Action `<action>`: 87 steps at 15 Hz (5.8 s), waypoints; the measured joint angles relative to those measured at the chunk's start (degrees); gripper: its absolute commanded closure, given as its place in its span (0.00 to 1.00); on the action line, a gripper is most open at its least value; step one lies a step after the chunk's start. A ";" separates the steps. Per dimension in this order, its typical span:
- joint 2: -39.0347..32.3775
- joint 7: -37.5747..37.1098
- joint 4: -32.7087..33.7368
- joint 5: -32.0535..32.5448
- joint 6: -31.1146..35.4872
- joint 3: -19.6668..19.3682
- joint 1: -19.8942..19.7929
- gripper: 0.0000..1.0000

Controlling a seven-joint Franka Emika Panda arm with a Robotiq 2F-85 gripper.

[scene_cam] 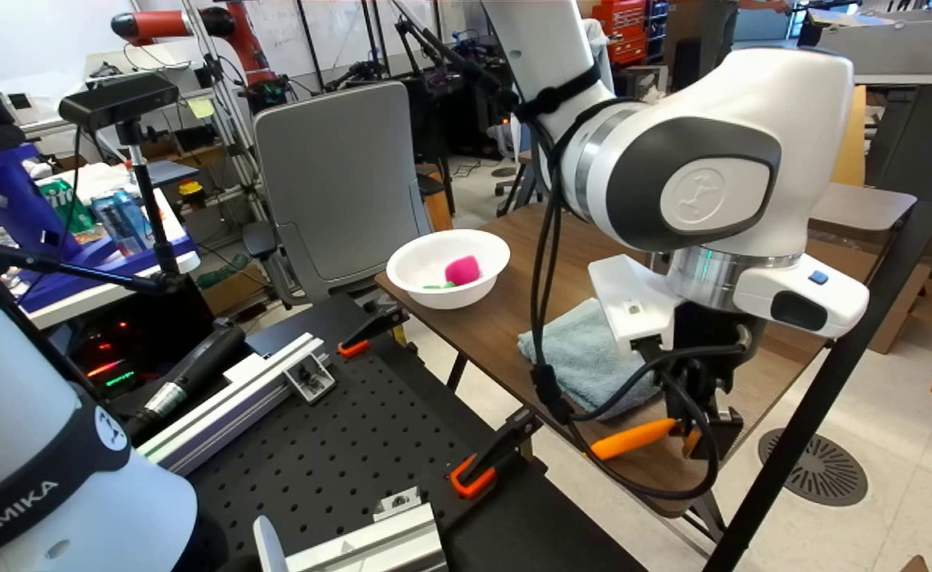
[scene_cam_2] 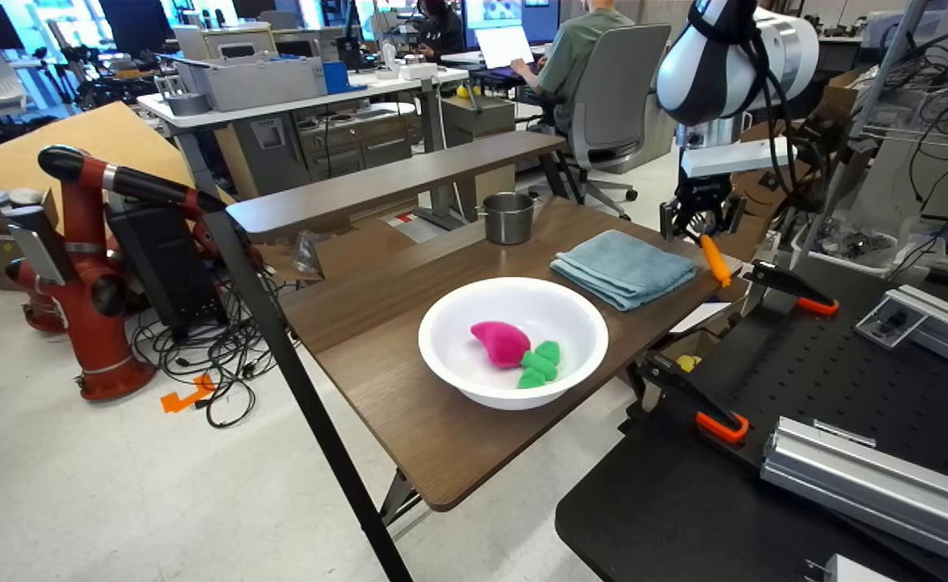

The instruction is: Move the fork to the left side of the table

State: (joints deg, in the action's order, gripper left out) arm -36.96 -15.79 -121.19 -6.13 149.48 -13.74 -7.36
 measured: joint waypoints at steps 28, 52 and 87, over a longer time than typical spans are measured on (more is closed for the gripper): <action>6.94 0.02 -2.08 -1.26 -2.57 0.23 -1.50 0.00; 7.65 -8.22 -10.23 -4.53 3.20 -1.01 -2.54 0.00; 11.85 -9.06 -8.31 -5.01 9.00 -0.83 0.04 0.95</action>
State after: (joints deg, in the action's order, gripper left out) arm -25.11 -24.85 -129.49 -11.14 158.47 -14.57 -7.32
